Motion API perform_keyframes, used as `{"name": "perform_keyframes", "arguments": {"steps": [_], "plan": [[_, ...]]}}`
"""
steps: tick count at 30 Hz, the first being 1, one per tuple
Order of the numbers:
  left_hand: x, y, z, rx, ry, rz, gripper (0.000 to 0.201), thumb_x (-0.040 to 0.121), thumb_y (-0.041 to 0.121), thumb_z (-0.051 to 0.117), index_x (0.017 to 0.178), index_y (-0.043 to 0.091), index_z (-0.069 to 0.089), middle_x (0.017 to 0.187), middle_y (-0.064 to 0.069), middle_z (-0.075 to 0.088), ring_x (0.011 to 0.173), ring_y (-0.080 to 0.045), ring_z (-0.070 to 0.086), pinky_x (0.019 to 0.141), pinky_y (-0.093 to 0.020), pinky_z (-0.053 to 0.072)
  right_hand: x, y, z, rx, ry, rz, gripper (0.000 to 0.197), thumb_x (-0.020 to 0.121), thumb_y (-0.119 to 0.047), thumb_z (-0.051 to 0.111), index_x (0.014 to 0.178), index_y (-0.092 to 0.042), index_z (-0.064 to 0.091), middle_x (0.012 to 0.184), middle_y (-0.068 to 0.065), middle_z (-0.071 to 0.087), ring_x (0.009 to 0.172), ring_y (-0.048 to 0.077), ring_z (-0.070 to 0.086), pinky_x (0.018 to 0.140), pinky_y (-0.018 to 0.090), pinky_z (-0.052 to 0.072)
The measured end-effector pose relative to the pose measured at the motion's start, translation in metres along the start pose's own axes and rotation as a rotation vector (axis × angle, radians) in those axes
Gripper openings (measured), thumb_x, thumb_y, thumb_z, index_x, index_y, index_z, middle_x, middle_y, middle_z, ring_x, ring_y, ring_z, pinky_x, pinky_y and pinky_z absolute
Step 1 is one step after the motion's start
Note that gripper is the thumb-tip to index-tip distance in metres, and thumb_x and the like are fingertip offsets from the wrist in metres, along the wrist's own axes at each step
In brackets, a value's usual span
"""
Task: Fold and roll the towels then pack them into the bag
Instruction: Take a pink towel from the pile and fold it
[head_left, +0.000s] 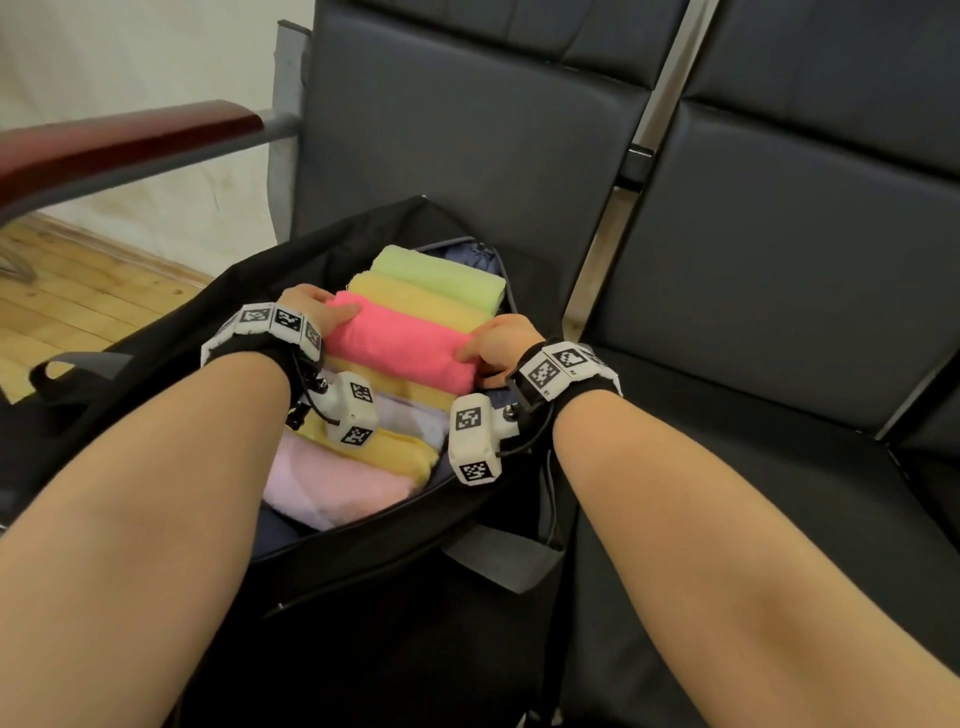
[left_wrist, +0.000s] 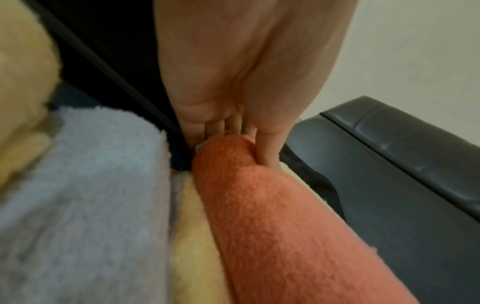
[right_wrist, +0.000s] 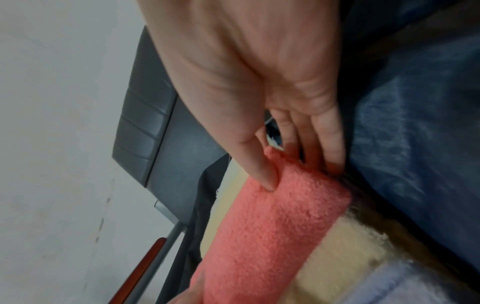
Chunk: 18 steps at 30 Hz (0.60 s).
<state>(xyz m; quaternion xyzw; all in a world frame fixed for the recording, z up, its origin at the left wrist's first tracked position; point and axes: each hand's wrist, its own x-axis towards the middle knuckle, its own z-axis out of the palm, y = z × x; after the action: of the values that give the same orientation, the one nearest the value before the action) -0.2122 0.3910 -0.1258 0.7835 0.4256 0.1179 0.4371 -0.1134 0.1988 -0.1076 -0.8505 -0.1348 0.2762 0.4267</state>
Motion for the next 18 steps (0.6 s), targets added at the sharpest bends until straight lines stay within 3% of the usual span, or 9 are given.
{"name": "perform_keyframes", "arguments": {"steps": [1,3,5,7,8,10,13,15,18], "plan": [[-0.006,0.004,-0.003,0.030,0.014,0.006,0.041,0.092,0.031,0.061,0.122,0.003,0.059,0.121,-0.018,0.060,0.118,-0.035,0.053,0.101,-0.037,0.038,-0.005,-0.006,-0.001,-0.049,-0.003,0.017,0.041,0.080,-0.011,0.074,0.118,-0.001,0.061,0.103,0.011,0.064,0.095,0.024,0.064,0.089,0.043,0.055],[-0.014,0.009,-0.006,0.091,0.050,0.031,0.022,0.091,0.023,0.062,0.091,0.001,0.064,0.088,-0.015,0.060,0.103,-0.035,0.058,0.089,-0.038,0.042,-0.013,-0.018,-0.006,-0.146,0.045,0.018,0.043,0.079,-0.018,0.076,0.114,0.003,0.060,0.107,0.015,0.064,0.100,0.026,0.064,0.090,0.040,0.055],[-0.018,0.017,-0.009,0.131,0.103,0.062,0.020,0.088,0.013,0.061,0.071,0.005,0.056,0.072,-0.012,0.056,0.095,-0.038,0.061,0.081,-0.038,0.044,-0.023,-0.030,-0.015,-0.165,0.097,-0.005,0.045,0.080,-0.018,0.076,0.115,0.003,0.059,0.109,0.016,0.065,0.098,0.025,0.064,0.089,0.038,0.055],[-0.026,0.027,-0.014,0.118,0.120,0.068,0.016,0.090,0.002,0.052,0.076,-0.002,0.057,0.078,-0.018,0.058,0.102,-0.039,0.058,0.089,-0.041,0.042,-0.038,-0.038,-0.027,-0.121,0.101,-0.009,0.043,0.081,-0.016,0.075,0.116,0.001,0.058,0.107,0.016,0.064,0.098,0.026,0.063,0.090,0.041,0.055],[-0.029,0.031,-0.016,0.110,0.097,0.085,0.015,0.091,0.000,0.050,0.079,-0.005,0.058,0.078,-0.018,0.056,0.103,-0.039,0.058,0.087,-0.039,0.040,-0.043,-0.040,-0.033,-0.103,0.098,-0.021,0.039,0.082,-0.015,0.072,0.115,0.000,0.058,0.106,0.014,0.062,0.098,0.026,0.063,0.091,0.043,0.054],[-0.049,0.046,-0.020,0.168,0.012,0.165,0.012,0.089,0.008,0.059,0.080,-0.001,0.058,0.071,-0.010,0.052,0.092,-0.034,0.057,0.077,-0.034,0.038,-0.068,-0.042,-0.046,-0.051,0.113,-0.060,0.035,0.086,-0.014,0.068,0.118,-0.002,0.060,0.106,0.012,0.062,0.100,0.027,0.063,0.094,0.043,0.053],[-0.085,0.070,-0.020,0.249,-0.089,0.272,0.025,0.086,0.021,0.068,0.072,0.010,0.051,0.074,-0.006,0.054,0.088,-0.028,0.055,0.076,-0.032,0.039,-0.103,-0.040,-0.074,-0.024,0.120,-0.136,0.042,0.089,-0.011,0.062,0.130,-0.007,0.055,0.120,0.013,0.062,0.113,0.029,0.060,0.096,0.042,0.050],[-0.111,0.089,-0.013,0.255,-0.132,0.331,0.030,0.088,0.023,0.067,0.069,0.015,0.044,0.078,-0.007,0.054,0.085,-0.025,0.053,0.076,-0.031,0.039,-0.126,-0.038,-0.090,0.008,0.168,-0.106,0.037,0.090,-0.012,0.063,0.126,-0.005,0.058,0.115,0.013,0.061,0.111,0.027,0.060,0.094,0.044,0.052],[-0.155,0.116,0.002,0.228,-0.190,0.408,0.032,0.088,0.023,0.066,0.066,0.016,0.044,0.078,-0.009,0.053,0.080,-0.024,0.050,0.072,-0.030,0.038,-0.168,-0.026,-0.117,-0.131,0.242,-0.099,0.032,0.088,-0.015,0.066,0.117,-0.001,0.062,0.112,0.015,0.061,0.106,0.027,0.060,0.093,0.046,0.053]]}}
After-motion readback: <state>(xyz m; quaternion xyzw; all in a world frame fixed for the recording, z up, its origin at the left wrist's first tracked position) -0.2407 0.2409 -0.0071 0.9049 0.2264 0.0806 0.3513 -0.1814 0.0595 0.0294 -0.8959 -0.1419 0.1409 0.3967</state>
